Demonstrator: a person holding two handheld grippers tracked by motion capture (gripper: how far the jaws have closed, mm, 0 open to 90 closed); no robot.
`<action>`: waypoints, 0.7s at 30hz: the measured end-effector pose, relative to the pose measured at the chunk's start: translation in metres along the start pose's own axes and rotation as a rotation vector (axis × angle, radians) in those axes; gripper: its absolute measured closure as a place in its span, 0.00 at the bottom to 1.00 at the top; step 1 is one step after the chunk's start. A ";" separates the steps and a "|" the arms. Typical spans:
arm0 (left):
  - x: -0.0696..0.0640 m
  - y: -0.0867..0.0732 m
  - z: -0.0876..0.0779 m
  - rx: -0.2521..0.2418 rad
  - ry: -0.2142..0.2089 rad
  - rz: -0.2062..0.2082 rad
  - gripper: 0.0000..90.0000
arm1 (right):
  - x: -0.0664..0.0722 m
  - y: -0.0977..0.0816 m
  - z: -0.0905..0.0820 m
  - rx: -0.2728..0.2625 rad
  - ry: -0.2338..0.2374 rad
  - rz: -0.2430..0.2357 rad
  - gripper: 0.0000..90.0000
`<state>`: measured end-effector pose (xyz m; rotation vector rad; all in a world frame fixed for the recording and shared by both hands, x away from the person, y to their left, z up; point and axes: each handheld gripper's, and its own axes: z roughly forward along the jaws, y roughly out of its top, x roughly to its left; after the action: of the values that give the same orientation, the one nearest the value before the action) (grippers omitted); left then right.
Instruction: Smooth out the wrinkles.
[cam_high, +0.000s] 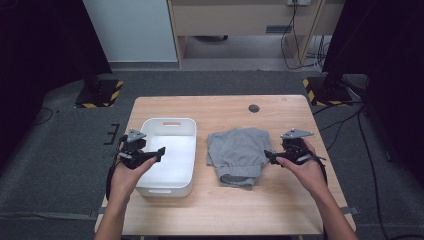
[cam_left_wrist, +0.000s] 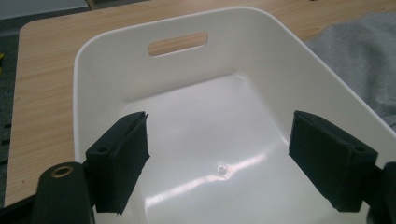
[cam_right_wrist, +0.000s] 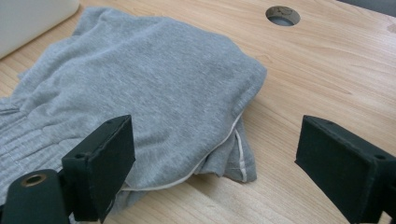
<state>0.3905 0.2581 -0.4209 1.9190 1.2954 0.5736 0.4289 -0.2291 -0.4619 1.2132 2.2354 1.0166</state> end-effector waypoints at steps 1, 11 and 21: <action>-0.001 0.001 0.000 -0.001 -0.004 0.002 0.20 | -0.001 0.001 0.000 0.004 -0.001 -0.004 0.12; -0.017 0.012 0.009 0.007 -0.043 0.024 0.17 | -0.003 0.009 0.004 0.029 -0.001 -0.012 0.12; -0.041 0.029 0.017 0.004 -0.085 0.056 0.16 | -0.009 0.021 0.010 0.036 0.002 -0.011 0.20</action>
<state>0.4039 0.2083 -0.4072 1.9666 1.1930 0.5123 0.4515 -0.2253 -0.4527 1.2143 2.2679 0.9780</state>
